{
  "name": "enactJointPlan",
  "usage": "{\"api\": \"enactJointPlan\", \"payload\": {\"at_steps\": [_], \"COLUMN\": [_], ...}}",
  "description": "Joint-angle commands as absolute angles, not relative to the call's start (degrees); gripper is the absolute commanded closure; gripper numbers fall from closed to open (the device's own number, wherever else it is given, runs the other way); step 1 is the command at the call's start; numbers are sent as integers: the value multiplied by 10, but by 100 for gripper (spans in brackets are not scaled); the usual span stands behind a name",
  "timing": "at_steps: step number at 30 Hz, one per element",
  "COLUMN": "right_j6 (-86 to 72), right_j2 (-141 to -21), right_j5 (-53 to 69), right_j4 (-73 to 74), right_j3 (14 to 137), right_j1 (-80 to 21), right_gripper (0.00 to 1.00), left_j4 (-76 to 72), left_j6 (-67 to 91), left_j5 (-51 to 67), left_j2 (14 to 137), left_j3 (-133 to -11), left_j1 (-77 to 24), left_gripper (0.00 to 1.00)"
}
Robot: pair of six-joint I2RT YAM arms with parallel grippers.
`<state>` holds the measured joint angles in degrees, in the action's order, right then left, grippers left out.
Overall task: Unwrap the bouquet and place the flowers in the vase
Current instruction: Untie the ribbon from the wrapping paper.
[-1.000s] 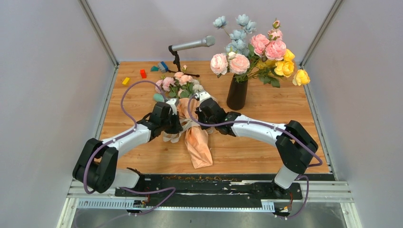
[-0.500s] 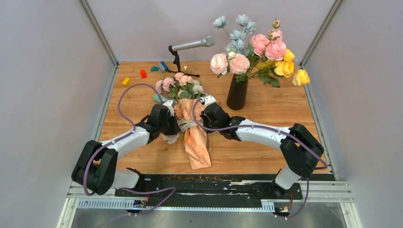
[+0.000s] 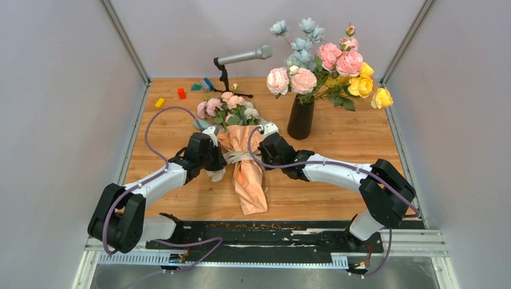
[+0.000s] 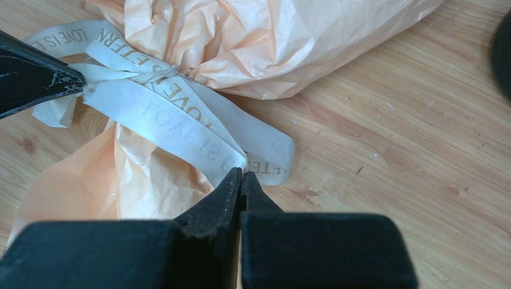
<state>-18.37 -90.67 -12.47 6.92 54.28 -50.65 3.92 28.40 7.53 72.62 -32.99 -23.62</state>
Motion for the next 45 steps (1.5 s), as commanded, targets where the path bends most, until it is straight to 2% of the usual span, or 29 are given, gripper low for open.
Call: {"api": "enactJointPlan", "payload": {"at_steps": [1,45], "right_j6": [-198,-230], "right_j2": [-878,-717], "right_j5": [-143,-174], "right_j4": [54,111], "right_j3": [529,401], "right_j1": [-499,-425], "right_gripper": [100,100], "left_j4": [32,131], "left_j6": [292,305], "left_j5": [62,16], "left_j2": [710,576], "left_j3": [-320,-288], "left_j1": [-228,-159], "left_gripper": [100,100]}}
